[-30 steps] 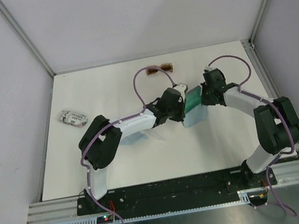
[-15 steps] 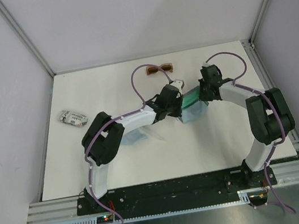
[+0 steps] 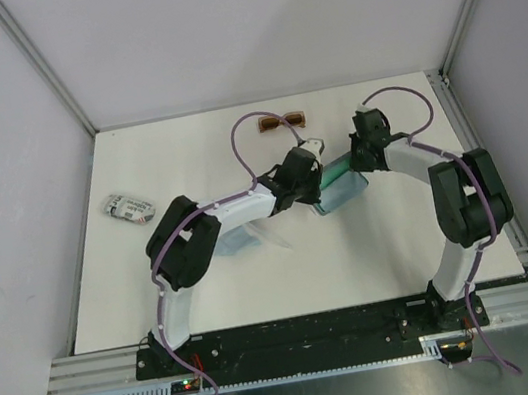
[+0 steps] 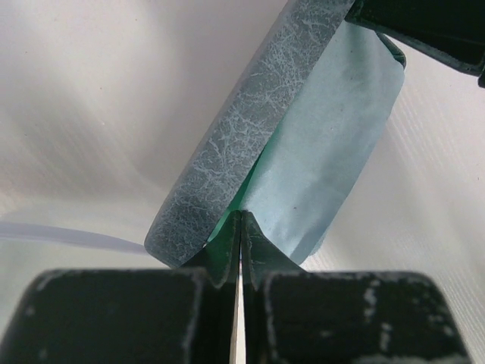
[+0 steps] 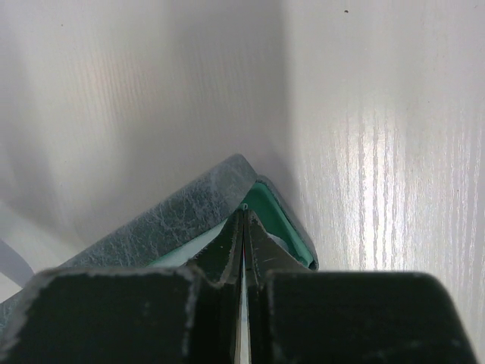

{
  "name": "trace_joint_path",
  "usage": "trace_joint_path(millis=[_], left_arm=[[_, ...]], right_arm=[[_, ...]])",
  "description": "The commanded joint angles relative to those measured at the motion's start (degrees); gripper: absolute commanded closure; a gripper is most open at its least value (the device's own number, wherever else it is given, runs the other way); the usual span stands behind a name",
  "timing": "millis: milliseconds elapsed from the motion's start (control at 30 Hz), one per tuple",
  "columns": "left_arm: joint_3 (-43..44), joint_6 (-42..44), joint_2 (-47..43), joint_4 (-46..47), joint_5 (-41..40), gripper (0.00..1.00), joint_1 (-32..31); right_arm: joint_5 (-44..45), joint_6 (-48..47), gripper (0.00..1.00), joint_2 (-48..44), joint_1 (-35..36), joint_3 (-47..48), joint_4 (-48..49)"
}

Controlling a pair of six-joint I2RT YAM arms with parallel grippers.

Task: Organize the sunglasses
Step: Place the folded cleaning cloth in the sunglasses case.

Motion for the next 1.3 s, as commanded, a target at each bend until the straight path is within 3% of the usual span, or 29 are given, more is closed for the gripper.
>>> trace_joint_path(millis=[0,467,933,1267], left_arm=[[2.4,-0.1,0.5,0.7,-1.9,1.0,0.7],[2.9,0.3,1.5,0.7,-2.3,0.98,0.8],[0.6,0.6,-2.3,0.7,-2.4,0.71,-0.1],[-4.0,0.0,-7.9,0.7,-3.2,0.66,-0.8]], right_arm=[[-0.3,0.0,1.0,1.4,-0.4,2.4,2.3],[-1.1,0.7,1.0,3.9,-0.5,3.2,3.0],[0.2,1.1,0.84,0.1,-0.4,3.2,0.5],[3.2,1.7,0.76,-3.6,0.1,1.8,-2.0]])
